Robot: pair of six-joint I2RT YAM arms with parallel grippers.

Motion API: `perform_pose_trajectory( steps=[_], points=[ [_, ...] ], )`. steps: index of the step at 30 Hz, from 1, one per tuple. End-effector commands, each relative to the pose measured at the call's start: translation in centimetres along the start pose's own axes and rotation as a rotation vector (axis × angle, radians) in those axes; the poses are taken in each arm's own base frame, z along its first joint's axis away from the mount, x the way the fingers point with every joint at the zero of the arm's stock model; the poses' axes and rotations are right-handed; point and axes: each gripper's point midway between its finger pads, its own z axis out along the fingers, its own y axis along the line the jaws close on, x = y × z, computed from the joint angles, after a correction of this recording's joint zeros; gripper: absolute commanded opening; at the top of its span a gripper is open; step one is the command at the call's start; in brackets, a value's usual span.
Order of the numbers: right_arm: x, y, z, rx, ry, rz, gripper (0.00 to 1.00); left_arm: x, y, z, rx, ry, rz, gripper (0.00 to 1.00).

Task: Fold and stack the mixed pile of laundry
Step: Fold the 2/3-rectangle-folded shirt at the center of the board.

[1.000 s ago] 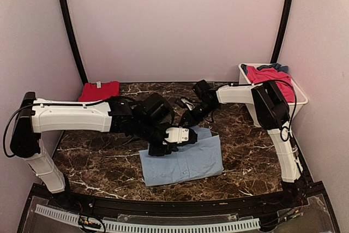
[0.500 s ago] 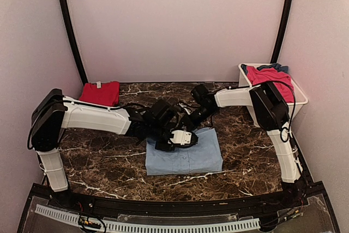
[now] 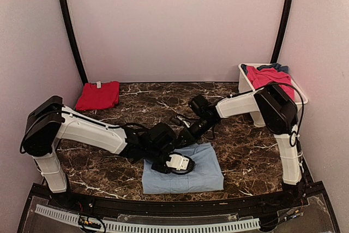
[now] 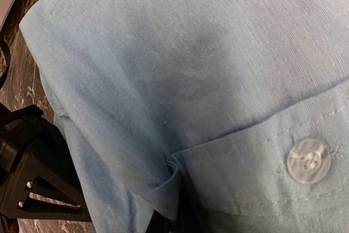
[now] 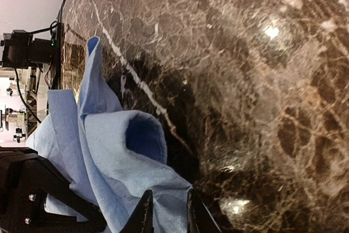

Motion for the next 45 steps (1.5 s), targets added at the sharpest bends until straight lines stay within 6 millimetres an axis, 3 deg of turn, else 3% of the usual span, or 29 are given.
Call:
perform_pose_trajectory(
  steps=[1, 8, 12, 17, 27, 32, 38, 45],
  points=[
    [0.4, 0.0, -0.7, 0.074, -0.005, 0.027, 0.21, -0.9, -2.4, -1.3, 0.031, -0.042, -0.027, 0.0],
    [-3.4, -0.7, -3.6, 0.178, -0.066, -0.007, 0.21, -2.0, -1.9, -2.9, 0.016, -0.079, -0.032, 0.0],
    [-4.2, -0.4, -3.9, 0.171, -0.059, -0.045, 0.22, -3.1, -1.0, -4.5, -0.001, -0.111, -0.025, 0.0],
    [-3.4, -0.6, -2.4, 0.128, -0.01, -0.063, 0.21, -3.5, -0.3, -5.2, -0.01, -0.12, -0.027, 0.0],
    [0.5, -1.3, 1.3, 0.038, 0.091, -0.026, 0.03, -2.4, 2.8, -6.0, -0.056, -0.081, -0.005, 0.0],
    [0.9, -1.2, 1.4, 0.027, 0.092, -0.021, 0.01, -1.5, 5.3, -6.4, -0.11, -0.068, 0.018, 0.0],
    [0.8, -0.9, 1.3, 0.017, 0.09, -0.024, 0.0, -0.4, 7.2, -5.4, -0.138, -0.054, 0.027, 0.0],
    [0.2, -1.0, 0.7, 0.045, 0.075, -0.024, 0.0, 1.0, 7.0, -2.9, -0.108, -0.015, 0.041, 0.0]
  ],
)
